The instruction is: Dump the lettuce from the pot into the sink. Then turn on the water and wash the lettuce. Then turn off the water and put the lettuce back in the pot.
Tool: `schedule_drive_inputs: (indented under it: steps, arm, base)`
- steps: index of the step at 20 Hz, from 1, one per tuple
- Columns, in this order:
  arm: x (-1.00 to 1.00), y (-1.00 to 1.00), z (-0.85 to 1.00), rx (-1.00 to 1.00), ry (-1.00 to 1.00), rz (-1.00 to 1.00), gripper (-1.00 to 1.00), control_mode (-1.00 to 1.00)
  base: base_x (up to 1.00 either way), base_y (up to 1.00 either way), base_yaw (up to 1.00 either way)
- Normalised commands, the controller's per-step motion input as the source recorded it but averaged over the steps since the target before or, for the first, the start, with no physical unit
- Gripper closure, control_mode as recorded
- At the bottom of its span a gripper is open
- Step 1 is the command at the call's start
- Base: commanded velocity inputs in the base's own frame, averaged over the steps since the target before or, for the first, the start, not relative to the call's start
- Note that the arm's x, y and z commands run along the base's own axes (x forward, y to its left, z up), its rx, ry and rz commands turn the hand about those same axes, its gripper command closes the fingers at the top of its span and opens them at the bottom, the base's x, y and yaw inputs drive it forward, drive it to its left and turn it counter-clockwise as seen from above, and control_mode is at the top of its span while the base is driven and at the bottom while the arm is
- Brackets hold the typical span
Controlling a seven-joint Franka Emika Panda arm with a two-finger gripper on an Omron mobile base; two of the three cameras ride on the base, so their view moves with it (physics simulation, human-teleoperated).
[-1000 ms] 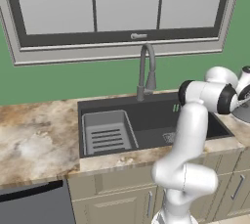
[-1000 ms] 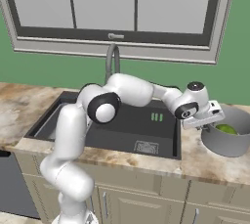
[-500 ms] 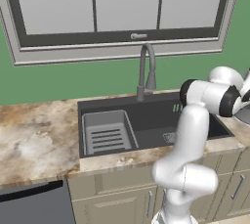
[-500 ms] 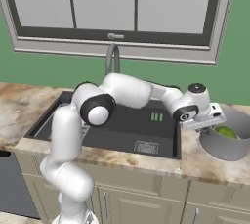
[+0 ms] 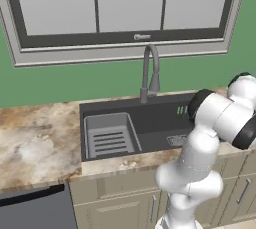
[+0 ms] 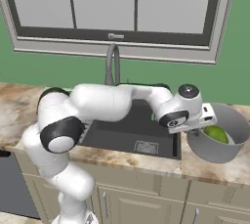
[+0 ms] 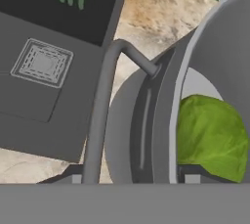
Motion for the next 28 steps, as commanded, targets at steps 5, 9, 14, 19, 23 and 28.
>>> schedule_drive_inputs:
  steps: [5,9,14,19,23,28]
  arm:
    - [-0.49,0.94,0.64,0.04,0.00,0.05,1.00,-1.00]
    - [-0.25,1.00,0.68,0.06,0.07,0.09,1.00,-1.00]
    - [-0.10,1.00,0.71,0.08,0.18,0.09,1.00,-1.00]
    - [0.00,0.89,0.57,0.16,0.25,0.08,1.00,-1.00]
    - [0.00,0.67,0.46,0.20,0.18,0.07,1.00,-1.00]
    - [0.00,0.41,0.34,0.21,0.06,0.04,1.00,-1.00]
  base:
    - [0.00,0.00,0.00]
    - [0.00,0.00,0.00]
    - [0.00,0.00,0.00]
    - [0.00,0.00,0.00]
    - [0.00,0.00,0.00]
    - [0.00,0.00,0.00]
